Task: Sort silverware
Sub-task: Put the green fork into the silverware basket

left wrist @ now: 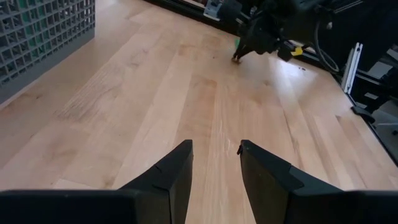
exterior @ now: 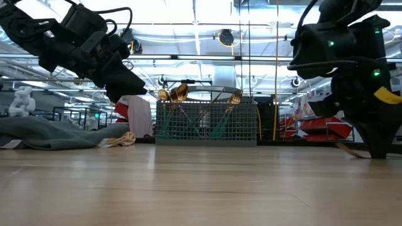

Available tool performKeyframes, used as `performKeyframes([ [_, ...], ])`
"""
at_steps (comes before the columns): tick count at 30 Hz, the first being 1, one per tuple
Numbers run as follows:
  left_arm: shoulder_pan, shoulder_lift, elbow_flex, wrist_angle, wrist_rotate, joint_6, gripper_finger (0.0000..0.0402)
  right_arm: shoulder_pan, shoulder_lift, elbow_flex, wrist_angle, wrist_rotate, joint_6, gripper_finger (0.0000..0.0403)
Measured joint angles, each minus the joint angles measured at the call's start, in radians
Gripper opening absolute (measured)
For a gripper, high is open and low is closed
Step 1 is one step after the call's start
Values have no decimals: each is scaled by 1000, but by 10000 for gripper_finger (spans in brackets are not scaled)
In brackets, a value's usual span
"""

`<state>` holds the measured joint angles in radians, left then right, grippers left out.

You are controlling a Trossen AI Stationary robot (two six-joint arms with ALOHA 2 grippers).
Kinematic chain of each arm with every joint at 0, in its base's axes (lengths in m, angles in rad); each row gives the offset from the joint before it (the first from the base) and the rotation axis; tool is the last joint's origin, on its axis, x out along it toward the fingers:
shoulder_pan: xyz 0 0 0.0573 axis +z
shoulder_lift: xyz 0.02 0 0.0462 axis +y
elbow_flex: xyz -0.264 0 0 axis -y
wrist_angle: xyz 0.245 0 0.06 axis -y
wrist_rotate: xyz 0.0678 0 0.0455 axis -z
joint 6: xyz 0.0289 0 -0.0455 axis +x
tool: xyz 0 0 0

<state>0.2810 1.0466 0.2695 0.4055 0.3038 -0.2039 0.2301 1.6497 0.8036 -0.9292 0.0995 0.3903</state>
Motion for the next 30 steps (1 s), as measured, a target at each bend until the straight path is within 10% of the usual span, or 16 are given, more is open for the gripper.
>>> performKeyframes([
  [22, 0, 0, 0, -4, 1, -8, 139, 6, -19, 70, 435, 295, 0, 1],
  [30, 0, 0, 0, -5, 1, -24, 139, -13, -59, 70, 722, 692, -93, 1],
])
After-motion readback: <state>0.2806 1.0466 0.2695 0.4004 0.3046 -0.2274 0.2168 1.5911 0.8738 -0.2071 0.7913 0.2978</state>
